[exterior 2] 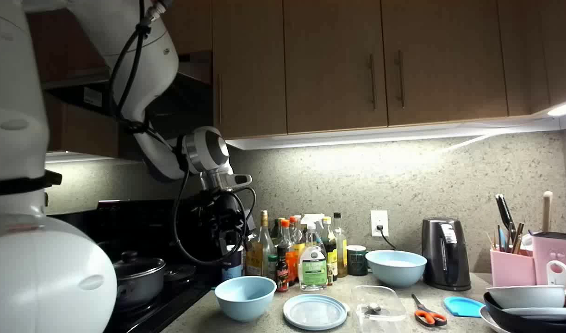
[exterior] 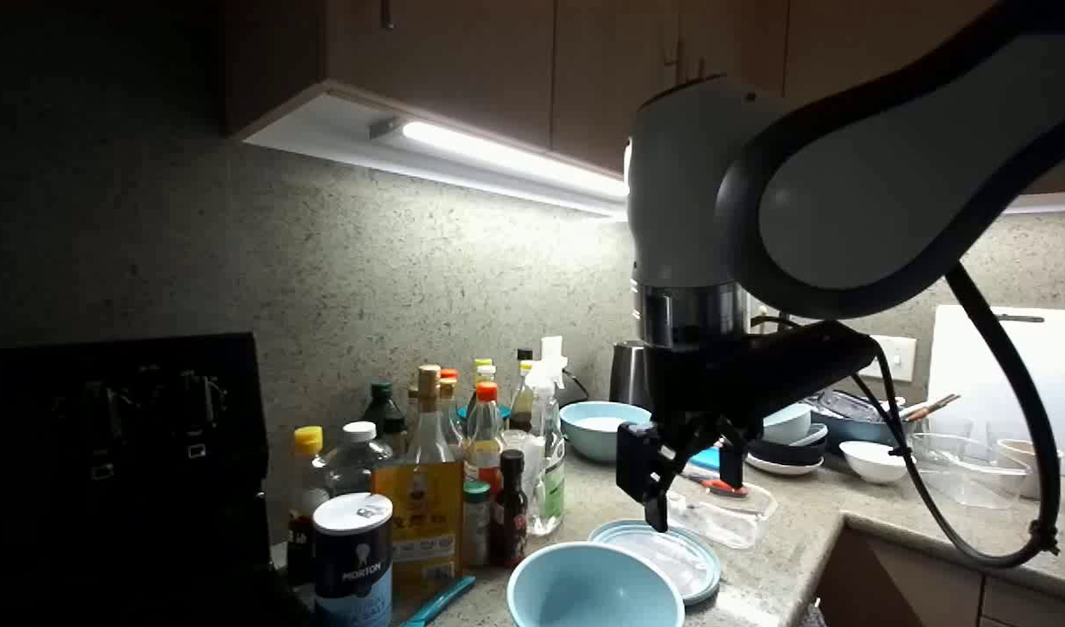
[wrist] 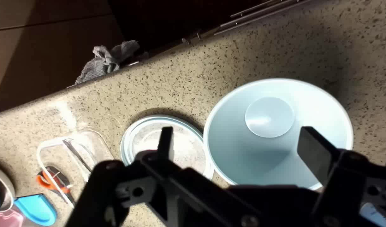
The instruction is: Remove the spoon from the container and put it on the lid of the bowl
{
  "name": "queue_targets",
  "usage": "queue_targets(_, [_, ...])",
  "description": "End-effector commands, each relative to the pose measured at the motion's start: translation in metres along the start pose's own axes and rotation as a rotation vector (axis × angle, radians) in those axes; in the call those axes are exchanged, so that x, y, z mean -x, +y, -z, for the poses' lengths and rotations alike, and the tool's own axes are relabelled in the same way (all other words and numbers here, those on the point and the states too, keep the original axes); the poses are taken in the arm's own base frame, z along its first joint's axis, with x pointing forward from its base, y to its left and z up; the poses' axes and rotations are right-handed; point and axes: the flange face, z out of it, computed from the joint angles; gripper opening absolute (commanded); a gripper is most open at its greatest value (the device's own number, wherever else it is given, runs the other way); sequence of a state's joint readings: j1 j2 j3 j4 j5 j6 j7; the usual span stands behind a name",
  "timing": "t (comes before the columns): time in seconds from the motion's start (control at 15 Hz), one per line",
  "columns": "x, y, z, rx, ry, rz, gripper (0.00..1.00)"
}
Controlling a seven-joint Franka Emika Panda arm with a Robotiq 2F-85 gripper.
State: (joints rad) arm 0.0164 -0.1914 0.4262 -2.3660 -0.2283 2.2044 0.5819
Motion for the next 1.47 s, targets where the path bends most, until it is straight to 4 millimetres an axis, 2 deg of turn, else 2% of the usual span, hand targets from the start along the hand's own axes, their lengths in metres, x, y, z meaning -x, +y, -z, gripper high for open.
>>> queue_targets(0.0, [0.000, 0.000, 0.000, 0.000, -0.001, 0.001, 1.00])
queue_targets(0.27, [0.000, 0.000, 0.000, 0.000, -0.001, 0.001, 1.00])
queue_targets(0.4, [-0.008, 0.012, -0.005, 0.006, 0.009, 0.011, 1.00])
queue_targets(0.73, [-0.034, 0.079, -0.023, 0.127, 0.023, 0.000, 1.00])
queue_targets(0.93, [-0.047, 0.110, -0.025, 0.127, 0.020, -0.126, 1.00])
queue_targets(1.0, [-0.039, 0.100, -0.025, 0.121, 0.013, -0.080, 1.00])
queue_targets(1.13, [-0.046, 0.113, -0.025, 0.119, 0.013, -0.109, 1.00])
queue_targets(1.33, [-0.046, 0.112, -0.025, 0.118, 0.014, -0.112, 1.00])
queue_targets(1.4, [-0.054, 0.119, -0.032, 0.119, -0.014, -0.072, 1.00])
